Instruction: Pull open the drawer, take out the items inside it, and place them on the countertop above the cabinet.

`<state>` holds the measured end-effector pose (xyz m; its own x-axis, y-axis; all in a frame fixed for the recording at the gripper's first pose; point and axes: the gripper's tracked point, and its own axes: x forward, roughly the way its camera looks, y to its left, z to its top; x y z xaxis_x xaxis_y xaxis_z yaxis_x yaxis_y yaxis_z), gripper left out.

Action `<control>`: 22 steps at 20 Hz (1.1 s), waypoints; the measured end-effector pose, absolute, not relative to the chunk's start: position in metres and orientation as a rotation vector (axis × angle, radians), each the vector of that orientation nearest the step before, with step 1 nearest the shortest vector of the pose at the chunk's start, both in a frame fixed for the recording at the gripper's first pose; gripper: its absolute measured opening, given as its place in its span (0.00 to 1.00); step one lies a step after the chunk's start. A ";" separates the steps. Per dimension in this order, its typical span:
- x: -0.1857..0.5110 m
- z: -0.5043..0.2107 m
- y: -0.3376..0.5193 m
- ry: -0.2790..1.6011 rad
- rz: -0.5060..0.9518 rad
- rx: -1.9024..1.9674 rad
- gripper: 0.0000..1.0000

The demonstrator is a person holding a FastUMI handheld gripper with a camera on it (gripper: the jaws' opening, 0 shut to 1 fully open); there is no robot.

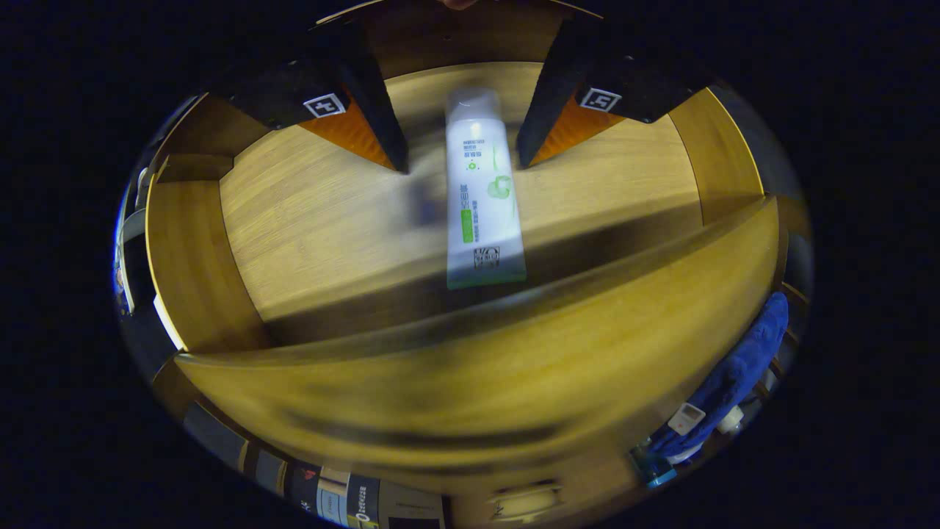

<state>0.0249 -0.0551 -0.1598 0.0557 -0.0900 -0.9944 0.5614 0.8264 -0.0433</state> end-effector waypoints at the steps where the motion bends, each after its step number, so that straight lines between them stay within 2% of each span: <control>1: 0.030 -0.160 -0.054 1.430 -0.517 0.401 0.95; 4: 0.038 -0.158 -0.051 1.434 -0.525 0.369 0.81; 5: 0.042 -0.150 -0.052 1.424 -0.532 0.367 0.62; 6: 0.047 -0.147 -0.050 1.394 -0.555 0.391 0.55; 9: 0.062 -0.127 -0.050 1.309 -0.623 0.407 0.46; 17: 0.105 0.002 -0.064 1.088 -0.745 0.106 0.45; 18: 0.035 -0.017 -0.058 1.076 -0.763 0.085 0.45; 20: 0.087 0.013 -0.072 1.062 -0.782 0.056 0.45; 22: 0.077 0.030 -0.066 1.031 -0.791 0.038 0.46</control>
